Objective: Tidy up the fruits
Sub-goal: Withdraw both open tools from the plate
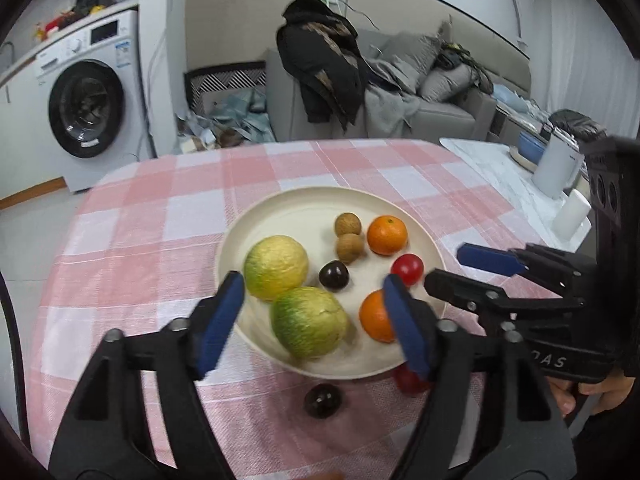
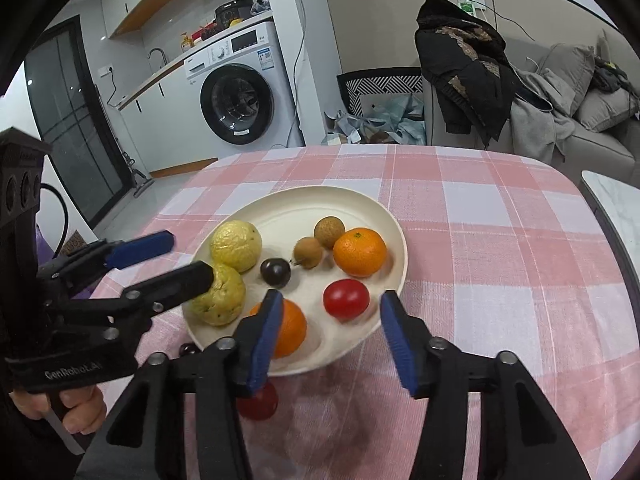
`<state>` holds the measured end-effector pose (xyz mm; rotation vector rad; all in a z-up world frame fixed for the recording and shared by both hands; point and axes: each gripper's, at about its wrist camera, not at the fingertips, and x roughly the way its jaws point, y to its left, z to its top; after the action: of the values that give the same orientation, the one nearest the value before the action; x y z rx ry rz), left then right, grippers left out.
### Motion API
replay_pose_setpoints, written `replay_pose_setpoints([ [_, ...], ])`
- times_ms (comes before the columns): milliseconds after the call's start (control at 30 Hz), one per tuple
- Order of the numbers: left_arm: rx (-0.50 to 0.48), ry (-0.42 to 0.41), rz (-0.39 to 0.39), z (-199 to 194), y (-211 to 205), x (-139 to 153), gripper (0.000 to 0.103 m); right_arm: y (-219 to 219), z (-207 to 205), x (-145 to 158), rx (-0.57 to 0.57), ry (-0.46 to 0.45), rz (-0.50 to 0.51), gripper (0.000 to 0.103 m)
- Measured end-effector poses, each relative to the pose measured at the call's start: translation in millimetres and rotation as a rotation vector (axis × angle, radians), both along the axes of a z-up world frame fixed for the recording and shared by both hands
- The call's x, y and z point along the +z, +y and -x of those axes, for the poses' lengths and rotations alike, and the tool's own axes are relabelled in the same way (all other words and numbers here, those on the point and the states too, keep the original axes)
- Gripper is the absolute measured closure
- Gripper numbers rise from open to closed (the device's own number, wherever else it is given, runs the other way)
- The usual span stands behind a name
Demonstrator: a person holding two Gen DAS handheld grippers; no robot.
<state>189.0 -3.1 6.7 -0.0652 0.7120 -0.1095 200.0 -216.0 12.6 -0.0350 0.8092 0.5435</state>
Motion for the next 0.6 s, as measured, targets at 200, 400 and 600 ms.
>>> replay_pose_setpoints([
  [200,0.023,-0.032,-0.009,30.5,13.4,6.8,0.005,-5.3,20.3,1.6,-0.035,-0.024,0.032,0.009],
  [400,0.04,-0.044,-0.031,61.8,22.6,4.6,0.001,-7.7,40.8,0.2,-0.024,-0.051,0.027,0.0],
  [600,0.04,-0.035,-0.043,77.8,25.1,-3.5,0.001,-3.6,46.7,-8.8,-0.02,-0.042,0.046,0.0],
])
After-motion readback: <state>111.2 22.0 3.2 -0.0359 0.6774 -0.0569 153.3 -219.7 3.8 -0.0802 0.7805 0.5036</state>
